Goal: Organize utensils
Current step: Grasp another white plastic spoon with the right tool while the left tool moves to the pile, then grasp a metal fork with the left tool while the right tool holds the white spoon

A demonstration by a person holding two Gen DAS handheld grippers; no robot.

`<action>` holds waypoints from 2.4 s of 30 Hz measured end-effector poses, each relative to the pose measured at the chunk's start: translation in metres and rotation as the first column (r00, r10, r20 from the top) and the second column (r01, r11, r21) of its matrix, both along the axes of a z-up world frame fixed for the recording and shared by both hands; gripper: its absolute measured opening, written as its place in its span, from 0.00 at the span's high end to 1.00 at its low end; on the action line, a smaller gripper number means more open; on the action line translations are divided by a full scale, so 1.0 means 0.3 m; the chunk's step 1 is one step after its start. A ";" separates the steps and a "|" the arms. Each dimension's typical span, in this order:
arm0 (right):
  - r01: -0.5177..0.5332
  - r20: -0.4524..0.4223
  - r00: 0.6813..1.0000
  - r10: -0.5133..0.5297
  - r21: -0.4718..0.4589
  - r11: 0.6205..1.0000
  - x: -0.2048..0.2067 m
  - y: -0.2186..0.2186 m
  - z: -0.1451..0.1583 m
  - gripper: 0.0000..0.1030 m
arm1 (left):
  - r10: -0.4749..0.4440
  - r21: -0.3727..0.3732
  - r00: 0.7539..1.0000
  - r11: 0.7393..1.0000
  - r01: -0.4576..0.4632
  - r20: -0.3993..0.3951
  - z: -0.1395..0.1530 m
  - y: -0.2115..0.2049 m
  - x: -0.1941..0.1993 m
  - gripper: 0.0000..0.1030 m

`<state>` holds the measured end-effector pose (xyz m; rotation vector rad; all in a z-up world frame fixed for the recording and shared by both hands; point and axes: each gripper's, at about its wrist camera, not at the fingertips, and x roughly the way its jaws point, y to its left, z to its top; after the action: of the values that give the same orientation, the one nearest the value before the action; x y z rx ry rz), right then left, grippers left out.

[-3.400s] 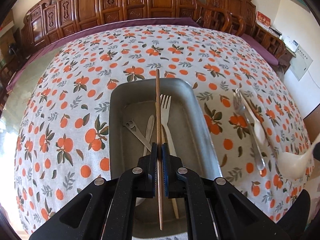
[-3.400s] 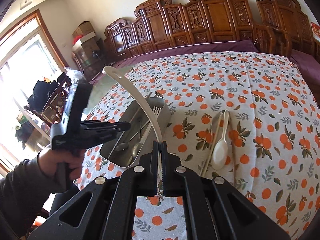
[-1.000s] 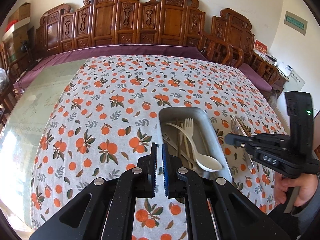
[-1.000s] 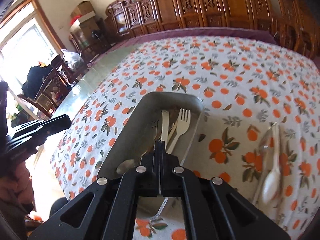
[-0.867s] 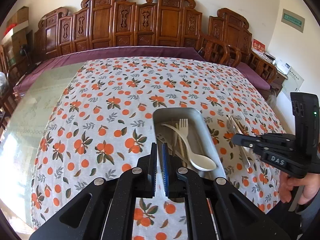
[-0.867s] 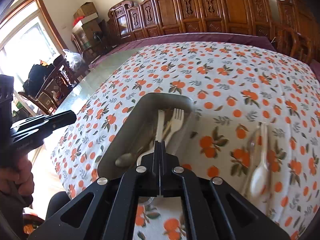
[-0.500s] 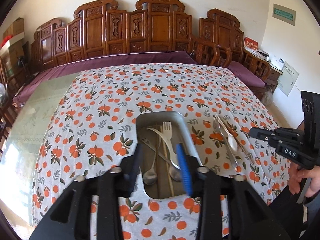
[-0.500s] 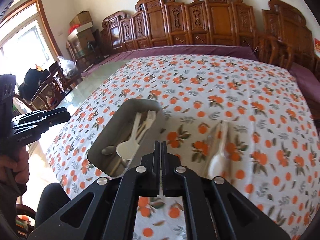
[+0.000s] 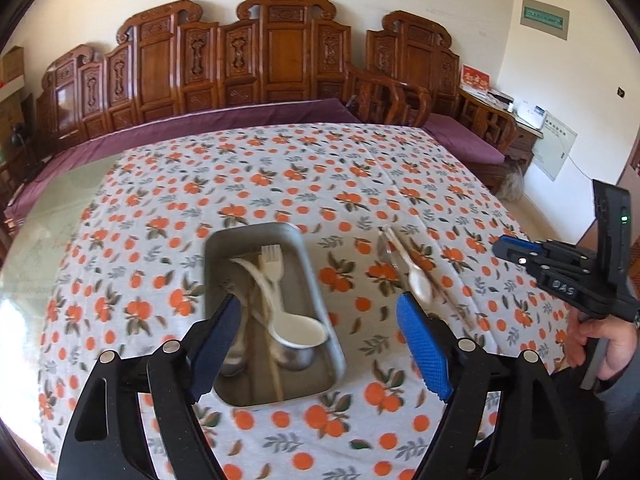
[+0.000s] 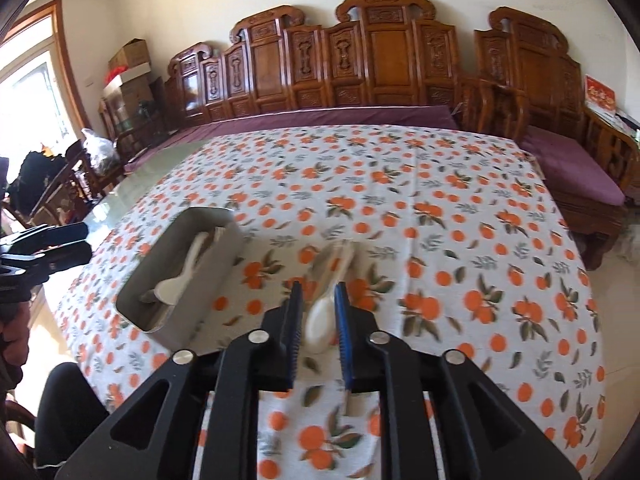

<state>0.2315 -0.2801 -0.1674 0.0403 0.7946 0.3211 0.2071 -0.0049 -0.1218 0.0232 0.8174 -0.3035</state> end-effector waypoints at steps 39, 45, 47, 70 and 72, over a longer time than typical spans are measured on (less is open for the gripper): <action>-0.041 -0.242 0.970 0.018 -0.089 0.995 0.374 0.164 -0.360 0.80 | -0.042 -0.011 0.995 0.999 0.041 -0.092 -0.166 -0.178 0.116 0.26; -0.026 -0.261 0.965 0.009 -0.064 0.998 0.376 0.138 -0.361 0.88 | -0.057 -0.003 0.994 0.998 0.057 -0.090 -0.169 -0.213 0.107 0.26; -0.022 -0.268 0.963 0.010 -0.043 0.999 0.373 0.125 -0.361 0.90 | -0.062 0.000 0.994 0.998 0.062 -0.093 -0.172 -0.230 0.108 0.26; 0.010 -0.169 0.986 0.001 0.065 0.998 0.307 -0.067 -0.236 0.92 | -0.111 0.050 0.969 0.991 0.125 -0.219 -0.381 -0.452 0.256 0.52; 0.011 -0.168 0.986 0.001 0.069 0.998 0.310 -0.074 -0.237 0.92 | -0.110 0.037 0.966 0.992 0.122 -0.233 -0.397 -0.459 0.272 0.62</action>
<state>0.3245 -0.3024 -0.2384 0.1358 0.9499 0.3438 0.2889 -0.1425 -0.2408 0.0858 1.0570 -0.4008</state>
